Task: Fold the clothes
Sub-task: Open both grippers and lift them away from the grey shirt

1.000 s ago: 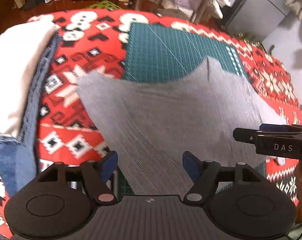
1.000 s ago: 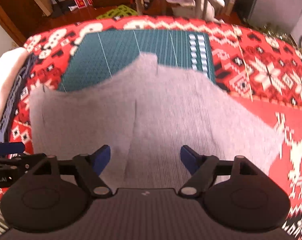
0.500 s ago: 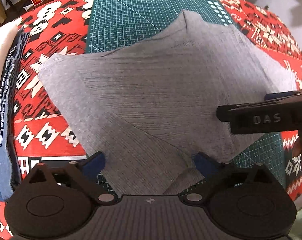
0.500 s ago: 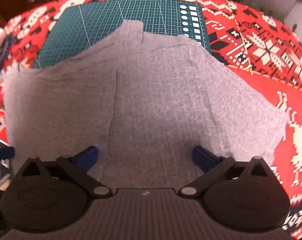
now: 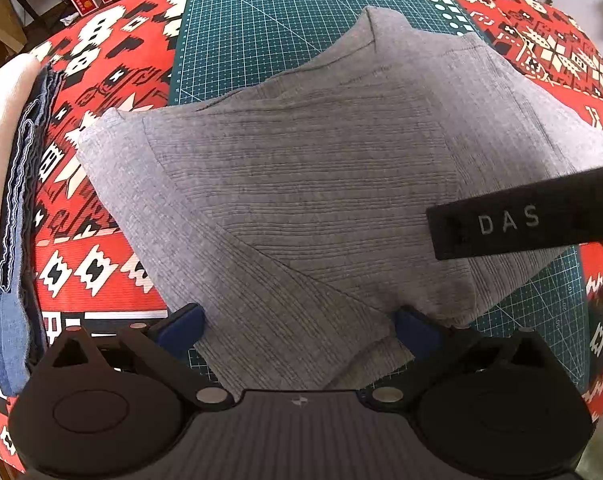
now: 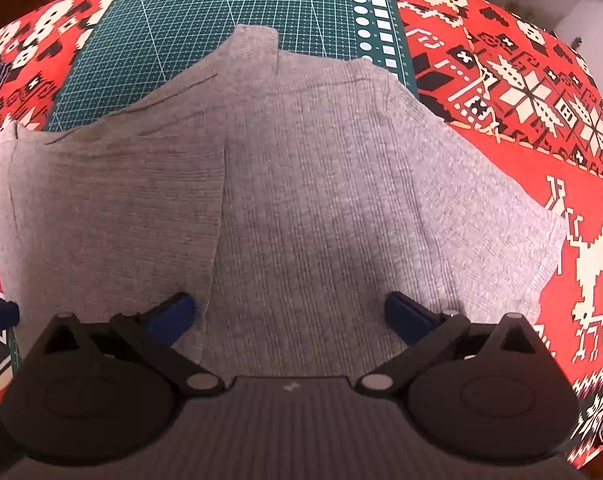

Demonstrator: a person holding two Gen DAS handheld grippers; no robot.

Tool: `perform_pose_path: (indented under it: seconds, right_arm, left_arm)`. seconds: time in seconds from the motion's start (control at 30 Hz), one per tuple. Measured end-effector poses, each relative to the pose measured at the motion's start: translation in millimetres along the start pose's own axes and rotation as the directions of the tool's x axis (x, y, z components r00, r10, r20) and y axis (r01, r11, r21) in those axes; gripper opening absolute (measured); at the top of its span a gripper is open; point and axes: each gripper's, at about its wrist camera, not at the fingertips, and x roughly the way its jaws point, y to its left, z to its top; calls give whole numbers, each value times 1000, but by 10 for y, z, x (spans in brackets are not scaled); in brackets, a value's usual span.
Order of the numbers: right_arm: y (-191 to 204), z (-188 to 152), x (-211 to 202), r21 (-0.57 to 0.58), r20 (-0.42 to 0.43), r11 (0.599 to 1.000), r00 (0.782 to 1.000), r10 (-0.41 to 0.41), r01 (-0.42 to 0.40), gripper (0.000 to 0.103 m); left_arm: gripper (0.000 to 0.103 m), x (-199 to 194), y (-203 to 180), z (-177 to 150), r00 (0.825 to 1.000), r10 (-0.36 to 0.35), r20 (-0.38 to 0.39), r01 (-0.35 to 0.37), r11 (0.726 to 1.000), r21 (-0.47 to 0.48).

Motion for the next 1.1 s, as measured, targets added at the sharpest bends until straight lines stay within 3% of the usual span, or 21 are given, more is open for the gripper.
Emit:
perform_pose_path:
  seconds: [0.4, 0.7, 0.93, 1.03, 1.1]
  right_arm:
    - [4, -46, -25, -23, 61, 1000, 998, 8, -6, 103]
    - [1, 85, -44, -53, -11, 998, 1000, 24, -24, 102]
    - [-104, -78, -476, -52, 77, 996, 995, 70, -66, 101]
    - [-111, -255, -616, -80, 81, 993, 993, 91, -84, 80]
    - [-60, -355, -671, -104, 73, 991, 993, 88, -80, 61]
  left_arm:
    - [103, 28, -18, 78, 999, 7, -35, -7, 1000, -16]
    - [102, 1, 2, 49, 999, -12, -42, 14, 999, 36]
    - [98, -328, 178, -41, 998, -57, -10, 57, 998, 21]
    - [96, -508, 237, -147, 996, -85, 27, 83, 995, 60]
    - [85, -561, 292, -199, 993, -109, 53, 104, 991, 86]
